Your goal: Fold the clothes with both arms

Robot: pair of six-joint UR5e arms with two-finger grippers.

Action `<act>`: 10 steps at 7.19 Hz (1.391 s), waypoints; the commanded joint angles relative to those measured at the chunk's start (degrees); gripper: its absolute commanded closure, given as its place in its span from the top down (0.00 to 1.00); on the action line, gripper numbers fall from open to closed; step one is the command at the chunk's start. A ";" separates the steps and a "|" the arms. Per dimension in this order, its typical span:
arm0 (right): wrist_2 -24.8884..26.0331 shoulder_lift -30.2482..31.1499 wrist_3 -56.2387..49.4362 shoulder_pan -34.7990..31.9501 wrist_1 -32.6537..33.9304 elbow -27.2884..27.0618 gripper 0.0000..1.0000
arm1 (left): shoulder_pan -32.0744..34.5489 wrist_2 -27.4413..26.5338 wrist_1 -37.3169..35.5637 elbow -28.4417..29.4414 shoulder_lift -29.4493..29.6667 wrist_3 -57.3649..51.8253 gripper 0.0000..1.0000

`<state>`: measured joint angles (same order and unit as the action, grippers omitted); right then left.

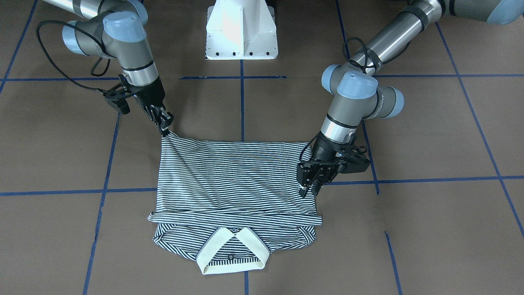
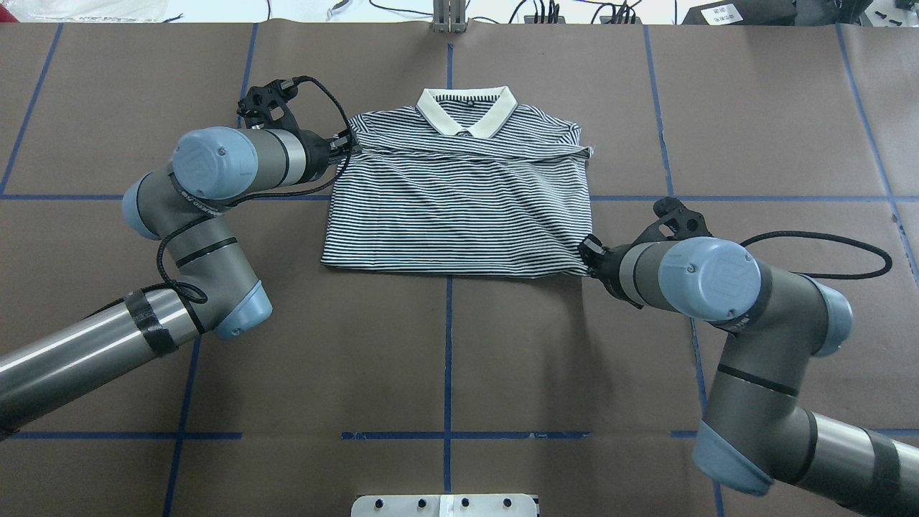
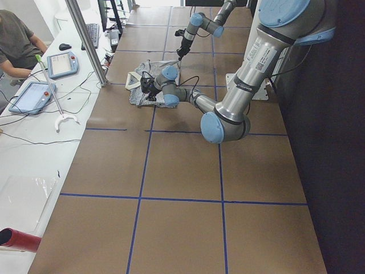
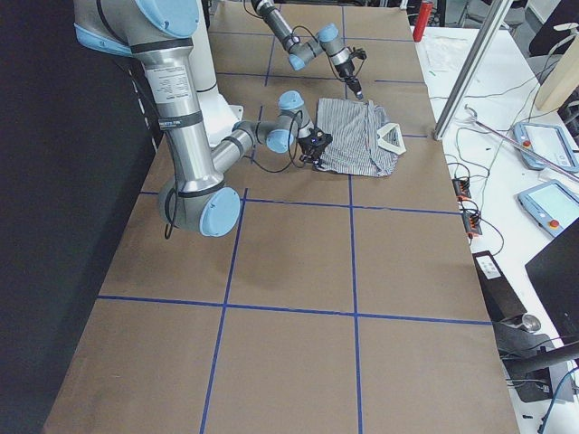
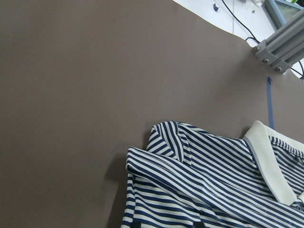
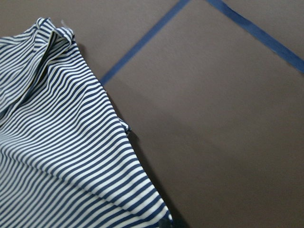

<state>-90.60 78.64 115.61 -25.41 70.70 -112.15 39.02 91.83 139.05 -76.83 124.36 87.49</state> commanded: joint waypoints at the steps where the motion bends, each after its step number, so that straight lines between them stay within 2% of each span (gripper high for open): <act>1: -0.54 11.06 1.36 12.16 2.40 -13.74 0.00 | -0.17 0.62 -0.27 -3.31 0.00 -0.04 0.62; 2: -0.55 12.41 3.38 18.84 9.30 -18.41 0.00 | -0.17 4.11 0.16 -4.20 0.00 -0.13 0.68; 3: -0.11 12.33 5.92 25.60 13.54 -19.67 0.00 | -0.17 5.80 0.34 -4.56 0.09 0.13 0.69; 4: -0.02 13.03 6.03 28.98 13.93 -19.69 0.23 | -0.52 6.34 -0.44 -7.43 0.00 3.01 0.70; 5: 0.24 13.30 6.12 30.14 13.94 -19.34 0.99 | -0.79 10.08 -0.71 -9.55 -1.48 8.52 0.81; 6: 0.25 13.39 6.12 29.63 13.94 -19.51 1.00 | -0.79 11.60 -3.15 -12.27 -3.06 10.66 0.81; 7: 0.25 13.21 6.12 26.76 13.94 -19.60 1.00 | -2.88 11.09 -7.87 -17.43 -5.16 14.60 0.82; 8: 0.33 12.43 6.03 21.94 13.85 -19.77 1.00 | -8.99 6.30 -15.06 -26.62 -9.19 16.12 0.81; 9: 0.33 10.33 5.51 15.71 13.76 -19.77 1.00 | -16.97 -1.58 -23.13 -32.28 -12.18 16.65 0.81; 10: 0.16 8.22 5.33 11.48 13.85 -19.60 1.00 | -20.96 -5.83 -27.82 -32.42 -12.39 18.75 0.78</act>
<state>-90.31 89.27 121.26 -7.90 84.53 -131.85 24.55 92.41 118.54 -105.88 113.72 104.11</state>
